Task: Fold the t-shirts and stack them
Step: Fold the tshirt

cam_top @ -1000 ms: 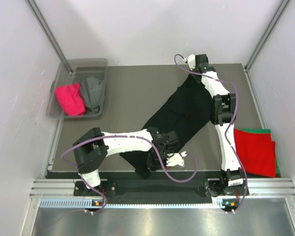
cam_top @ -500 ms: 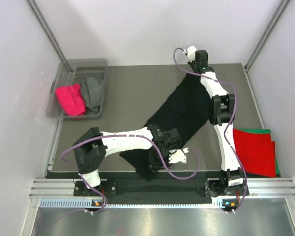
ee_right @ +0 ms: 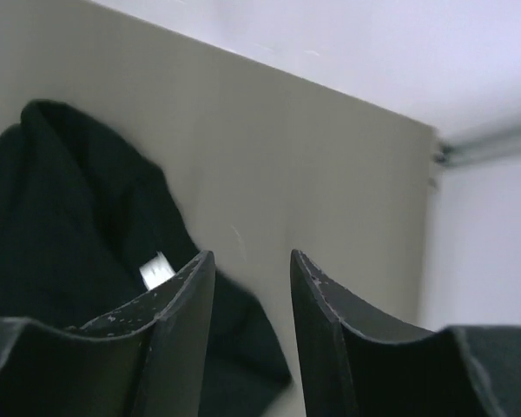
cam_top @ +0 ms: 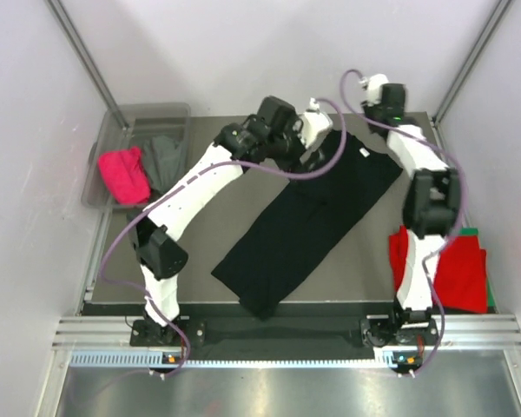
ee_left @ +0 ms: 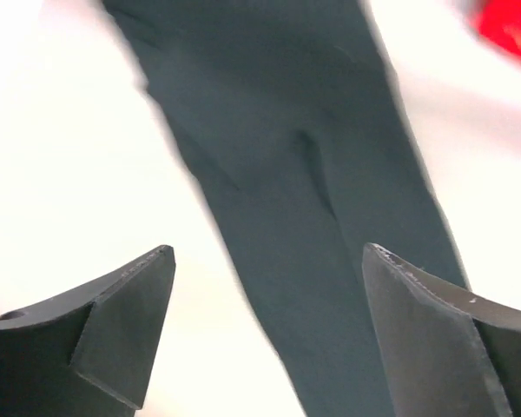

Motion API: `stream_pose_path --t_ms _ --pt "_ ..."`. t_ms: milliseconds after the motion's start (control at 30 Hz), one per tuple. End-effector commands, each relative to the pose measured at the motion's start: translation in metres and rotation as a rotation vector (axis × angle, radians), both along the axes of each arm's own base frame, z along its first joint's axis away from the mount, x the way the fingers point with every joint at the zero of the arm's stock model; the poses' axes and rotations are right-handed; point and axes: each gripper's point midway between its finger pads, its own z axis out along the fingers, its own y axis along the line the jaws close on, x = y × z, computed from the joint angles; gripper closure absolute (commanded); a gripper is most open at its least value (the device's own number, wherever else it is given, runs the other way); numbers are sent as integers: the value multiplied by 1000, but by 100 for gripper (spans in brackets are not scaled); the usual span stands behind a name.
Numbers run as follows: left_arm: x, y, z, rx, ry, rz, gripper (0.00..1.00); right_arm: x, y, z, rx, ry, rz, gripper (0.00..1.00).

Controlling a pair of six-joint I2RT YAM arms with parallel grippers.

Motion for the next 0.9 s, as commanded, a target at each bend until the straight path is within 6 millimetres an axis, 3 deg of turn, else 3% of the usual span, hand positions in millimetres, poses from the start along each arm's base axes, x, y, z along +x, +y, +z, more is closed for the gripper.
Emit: stream_pose_path --t_ms 0,33,67,233,300,333,367,600,667,800,867 --pt "41 -12 -4 -129 67 84 12 -61 3 127 137 -159 74 59" --pt "52 -14 -17 -151 106 95 16 -82 15 105 157 -82 137 59" --pt "72 -9 -15 -204 103 115 19 -105 18 124 167 -91 157 58" --pt "118 -19 -57 -252 196 130 19 -206 42 100 257 84 281 57" --pt "129 -18 -69 -263 229 136 17 -230 46 95 279 118 300 57" --pt "135 -19 -88 -254 256 147 16 -242 47 86 294 142 292 57" --pt "138 -18 -93 -264 270 142 15 -255 48 95 297 121 297 57" --pt "167 -4 -147 -308 380 183 15 -310 64 97 386 133 356 56" --pt "174 -4 -148 -335 386 175 15 -320 63 93 374 128 369 55" --pt "185 -10 -173 -358 418 184 14 -335 57 75 379 147 358 55" --pt "191 -15 -173 -388 413 175 14 -338 49 75 397 126 334 54"
